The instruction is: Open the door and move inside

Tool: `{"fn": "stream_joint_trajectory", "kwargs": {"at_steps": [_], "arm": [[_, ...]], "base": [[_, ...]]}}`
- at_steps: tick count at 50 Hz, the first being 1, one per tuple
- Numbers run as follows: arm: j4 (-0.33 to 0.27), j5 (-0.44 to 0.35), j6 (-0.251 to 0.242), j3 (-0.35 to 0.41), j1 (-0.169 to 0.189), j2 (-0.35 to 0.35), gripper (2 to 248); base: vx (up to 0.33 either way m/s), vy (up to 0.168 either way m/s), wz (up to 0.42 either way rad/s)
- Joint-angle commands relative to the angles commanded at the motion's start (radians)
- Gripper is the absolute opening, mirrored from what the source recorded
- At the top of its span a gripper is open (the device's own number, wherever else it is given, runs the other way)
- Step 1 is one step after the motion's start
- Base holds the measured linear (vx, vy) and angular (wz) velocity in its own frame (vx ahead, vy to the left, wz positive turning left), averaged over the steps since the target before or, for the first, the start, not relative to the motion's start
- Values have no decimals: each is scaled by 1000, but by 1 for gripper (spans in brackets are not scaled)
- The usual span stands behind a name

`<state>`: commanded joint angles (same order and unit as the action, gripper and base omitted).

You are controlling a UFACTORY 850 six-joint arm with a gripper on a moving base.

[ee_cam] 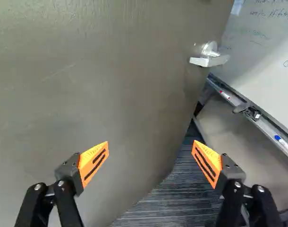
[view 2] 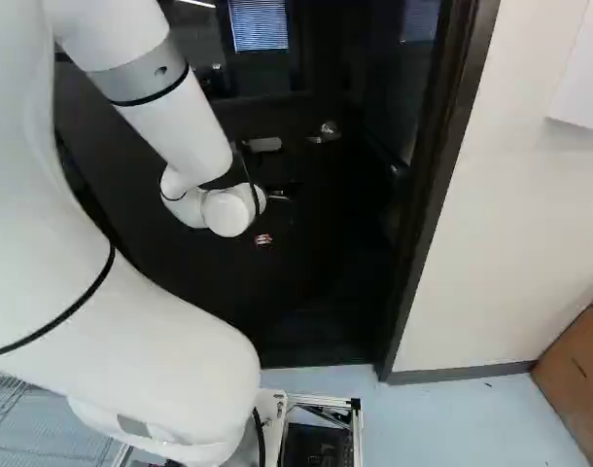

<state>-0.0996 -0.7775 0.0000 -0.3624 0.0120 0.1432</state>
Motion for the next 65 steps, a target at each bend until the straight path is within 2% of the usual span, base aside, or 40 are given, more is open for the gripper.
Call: {"fn": "stream_joint_trajectory", "kwargs": {"at_steps": [38, 65], "arm": [[0, 0, 0, -11, -5, -11, 247], [0, 0, 0, -31, -13, -33, 247]], "base": [[98, 75, -14], [4, 3, 3]]}}
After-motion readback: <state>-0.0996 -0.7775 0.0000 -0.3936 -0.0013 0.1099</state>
